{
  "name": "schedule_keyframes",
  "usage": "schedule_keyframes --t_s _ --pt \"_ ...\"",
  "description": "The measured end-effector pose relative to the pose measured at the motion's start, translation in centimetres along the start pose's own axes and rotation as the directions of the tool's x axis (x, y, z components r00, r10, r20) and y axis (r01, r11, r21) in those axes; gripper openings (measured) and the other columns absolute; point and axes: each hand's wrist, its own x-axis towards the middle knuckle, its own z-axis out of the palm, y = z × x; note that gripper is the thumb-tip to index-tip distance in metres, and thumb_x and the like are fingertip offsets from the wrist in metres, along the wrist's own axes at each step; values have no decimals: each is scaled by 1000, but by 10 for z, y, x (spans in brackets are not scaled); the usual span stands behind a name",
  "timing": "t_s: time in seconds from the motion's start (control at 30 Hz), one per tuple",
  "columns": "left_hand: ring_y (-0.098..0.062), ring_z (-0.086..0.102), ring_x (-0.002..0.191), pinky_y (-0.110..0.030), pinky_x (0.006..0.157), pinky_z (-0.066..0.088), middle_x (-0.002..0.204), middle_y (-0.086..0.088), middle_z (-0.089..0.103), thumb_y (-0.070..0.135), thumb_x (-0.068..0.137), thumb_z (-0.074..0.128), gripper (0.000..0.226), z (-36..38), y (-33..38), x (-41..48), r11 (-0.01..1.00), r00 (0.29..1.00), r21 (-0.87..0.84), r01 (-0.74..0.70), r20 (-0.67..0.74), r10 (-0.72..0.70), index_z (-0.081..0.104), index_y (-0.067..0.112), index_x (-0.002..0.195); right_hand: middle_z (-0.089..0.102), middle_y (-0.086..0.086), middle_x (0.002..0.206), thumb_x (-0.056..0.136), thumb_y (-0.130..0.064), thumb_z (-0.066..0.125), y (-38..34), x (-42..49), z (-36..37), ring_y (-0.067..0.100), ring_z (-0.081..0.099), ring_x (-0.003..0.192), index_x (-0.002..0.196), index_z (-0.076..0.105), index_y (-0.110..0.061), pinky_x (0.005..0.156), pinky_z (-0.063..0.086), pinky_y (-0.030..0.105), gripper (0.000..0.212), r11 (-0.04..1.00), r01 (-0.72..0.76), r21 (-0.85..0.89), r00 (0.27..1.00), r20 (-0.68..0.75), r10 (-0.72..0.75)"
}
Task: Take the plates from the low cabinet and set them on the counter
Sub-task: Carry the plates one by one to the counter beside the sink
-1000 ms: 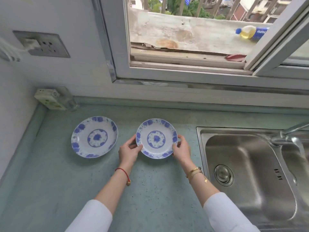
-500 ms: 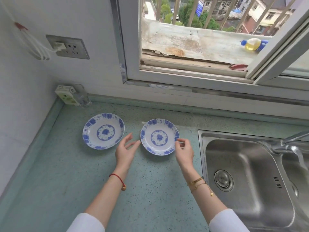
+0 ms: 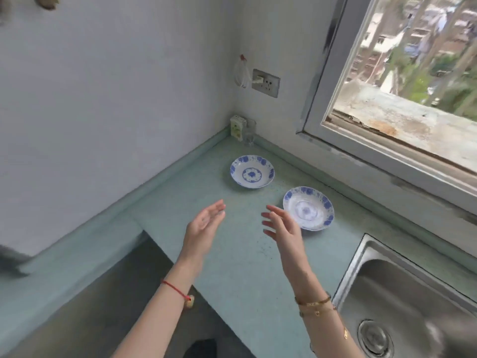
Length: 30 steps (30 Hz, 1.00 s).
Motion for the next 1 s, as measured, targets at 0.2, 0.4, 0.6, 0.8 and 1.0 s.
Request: schedule_keyframes --t_s 0.2,0.4,0.6,0.8,1.0 --pt "-7 59 126 -35 116 40 130 3 67 13 97 58 31 -59 -9 -132 989 943 -96 -109 -323 73 63 21 127 69 3 116 100 -22 50 15 -80 27 20 66 108 123 63 -16 90 54 31 27 996 53 -71 953 303 -29" --pt "-10 59 128 -33 111 44 129 5 69 20 94 62 31 -122 -30 -282 971 748 -100 -216 -656 99 65 24 124 72 2 110 97 -19 53 39 -175 88 17 66 101 118 66 -17 87 54 27 24 994 40 -105 794 606 32" --pt "-8 59 127 -33 110 45 130 8 68 19 97 58 34 -160 -63 -433 959 425 -98 -268 -905 26 63 25 130 71 2 109 96 -19 54 66 -284 148 11 67 97 116 67 -17 87 55 26 24 977 85 -197 509 851 127" --pt "-12 59 127 -35 111 44 130 1 67 12 97 57 35 -183 -89 -563 929 64 -107 -354 -994 -90 61 17 131 69 2 109 97 -19 54 97 -405 197 13 64 94 113 67 -17 83 53 26 21 957 111 -269 234 943 238" --pt "-16 60 127 -35 112 43 130 -4 67 10 97 57 29 -211 -113 -684 907 -144 -78 -414 -978 -150 64 19 124 71 5 112 97 -18 52 137 -533 235 13 64 96 118 66 -14 82 54 24 25 944 159 -290 48 957 286"
